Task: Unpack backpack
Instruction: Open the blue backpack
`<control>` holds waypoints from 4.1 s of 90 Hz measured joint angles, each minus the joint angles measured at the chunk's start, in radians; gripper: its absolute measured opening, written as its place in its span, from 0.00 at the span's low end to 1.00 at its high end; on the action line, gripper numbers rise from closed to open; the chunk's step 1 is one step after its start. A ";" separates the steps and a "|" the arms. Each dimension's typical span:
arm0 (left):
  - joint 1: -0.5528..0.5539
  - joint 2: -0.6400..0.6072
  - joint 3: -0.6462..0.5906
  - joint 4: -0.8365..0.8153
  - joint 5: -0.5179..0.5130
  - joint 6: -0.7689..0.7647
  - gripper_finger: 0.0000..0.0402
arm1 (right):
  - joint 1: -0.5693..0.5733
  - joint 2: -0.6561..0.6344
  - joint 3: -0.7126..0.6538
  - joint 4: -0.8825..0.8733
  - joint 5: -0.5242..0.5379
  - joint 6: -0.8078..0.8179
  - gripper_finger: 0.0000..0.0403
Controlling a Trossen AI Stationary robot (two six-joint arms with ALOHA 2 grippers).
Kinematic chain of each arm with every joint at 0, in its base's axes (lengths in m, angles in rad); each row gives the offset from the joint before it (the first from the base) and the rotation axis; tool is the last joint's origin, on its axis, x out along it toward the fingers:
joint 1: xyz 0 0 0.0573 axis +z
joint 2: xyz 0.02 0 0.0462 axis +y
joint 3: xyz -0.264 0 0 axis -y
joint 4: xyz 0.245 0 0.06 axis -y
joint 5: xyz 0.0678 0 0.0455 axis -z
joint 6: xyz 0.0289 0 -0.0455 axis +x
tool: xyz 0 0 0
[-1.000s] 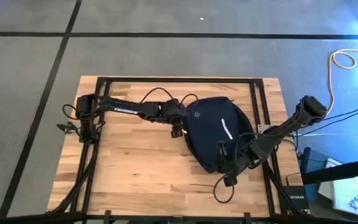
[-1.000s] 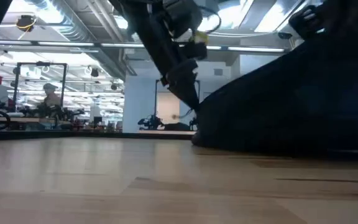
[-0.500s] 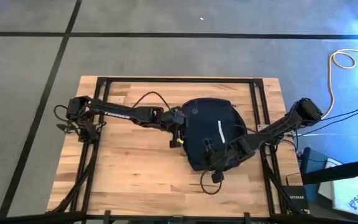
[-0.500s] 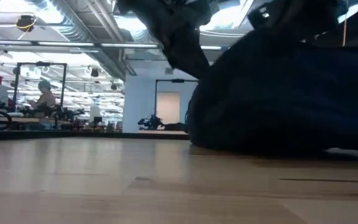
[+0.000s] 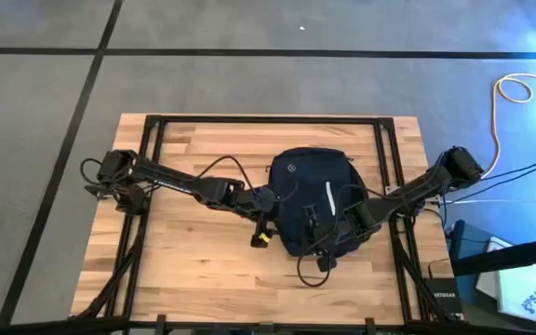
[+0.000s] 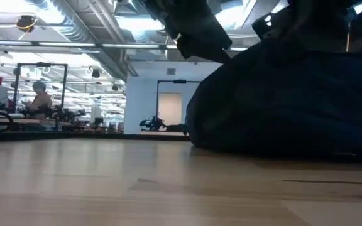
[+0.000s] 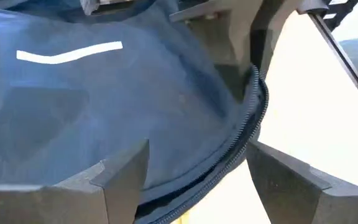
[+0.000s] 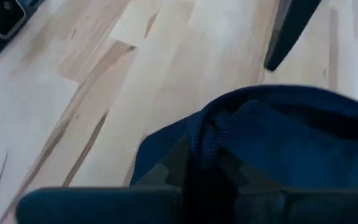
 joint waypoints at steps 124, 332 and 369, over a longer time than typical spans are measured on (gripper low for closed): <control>-0.033 0.192 0.000 0.084 0.138 -0.037 0.64 | 0.000 -0.005 -0.014 0.005 -0.093 0.187 0.49; -0.032 0.192 0.000 0.062 0.117 -0.026 0.64 | -0.127 0.058 -0.011 -0.051 -0.354 0.210 0.49; -0.032 0.191 -0.001 0.063 0.117 -0.021 0.64 | -0.160 0.058 0.018 -0.028 -0.315 0.188 0.49</control>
